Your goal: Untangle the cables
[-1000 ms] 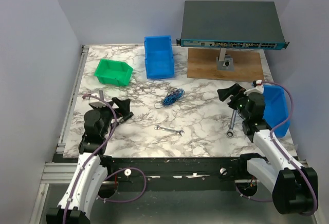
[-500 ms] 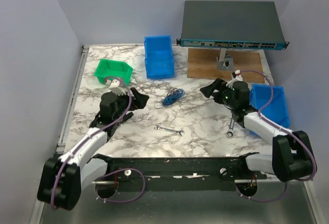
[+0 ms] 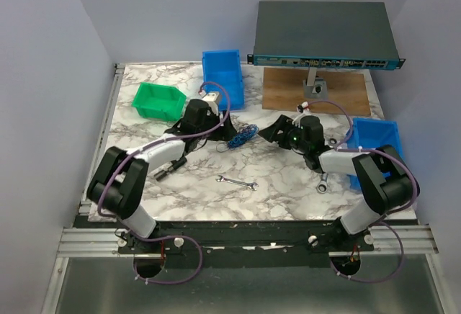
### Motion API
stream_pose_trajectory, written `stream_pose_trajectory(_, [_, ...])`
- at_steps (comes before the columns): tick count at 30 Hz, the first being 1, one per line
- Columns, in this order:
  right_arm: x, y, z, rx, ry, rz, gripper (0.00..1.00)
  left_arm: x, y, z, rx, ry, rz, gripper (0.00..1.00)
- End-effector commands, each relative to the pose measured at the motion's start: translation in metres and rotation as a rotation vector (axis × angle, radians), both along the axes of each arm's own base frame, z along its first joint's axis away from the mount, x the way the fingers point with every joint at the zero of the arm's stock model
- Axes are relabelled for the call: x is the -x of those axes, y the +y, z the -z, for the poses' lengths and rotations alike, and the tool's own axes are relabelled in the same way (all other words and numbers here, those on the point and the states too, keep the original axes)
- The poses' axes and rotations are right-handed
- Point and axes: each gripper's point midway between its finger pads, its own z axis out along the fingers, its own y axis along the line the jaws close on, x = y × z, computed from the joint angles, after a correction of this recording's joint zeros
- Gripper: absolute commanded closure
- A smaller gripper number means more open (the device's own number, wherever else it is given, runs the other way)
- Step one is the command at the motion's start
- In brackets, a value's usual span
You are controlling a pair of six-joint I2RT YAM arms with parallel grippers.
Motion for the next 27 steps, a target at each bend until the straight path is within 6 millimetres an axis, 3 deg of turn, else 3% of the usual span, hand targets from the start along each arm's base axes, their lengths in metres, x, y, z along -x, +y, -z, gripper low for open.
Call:
stream_pose_trajectory(1, [-0.003,0.024,-0.014,-0.081,-0.084,-0.038,0.23,0.007,-0.023,0.033,-0.05,0.12,0.116,0.32])
stream_pose_trajectory(8, [0.001,0.028,-0.002,-0.029,-0.114,-0.055,0.23,0.007,-0.039,0.058,-0.068,0.279,0.175,0.41])
stream_pose_trajectory(10, [0.003,0.027,0.005,-0.024,-0.111,-0.054,0.24,0.008,-0.042,0.062,-0.066,0.315,0.191,0.56])
stream_pose_trajectory(14, [0.004,0.03,0.008,-0.024,-0.107,-0.076,0.24,0.011,-0.052,0.056,-0.025,0.322,0.24,1.0])
stream_pose_trajectory(19, [0.004,0.035,0.011,-0.031,-0.104,-0.106,0.27,0.016,-0.059,0.037,0.049,0.266,0.272,1.0])
stream_pose_trajectory(27, [0.002,0.047,0.027,-0.055,-0.038,-0.147,0.28,0.024,-0.071,0.026,0.145,0.264,0.332,1.0])
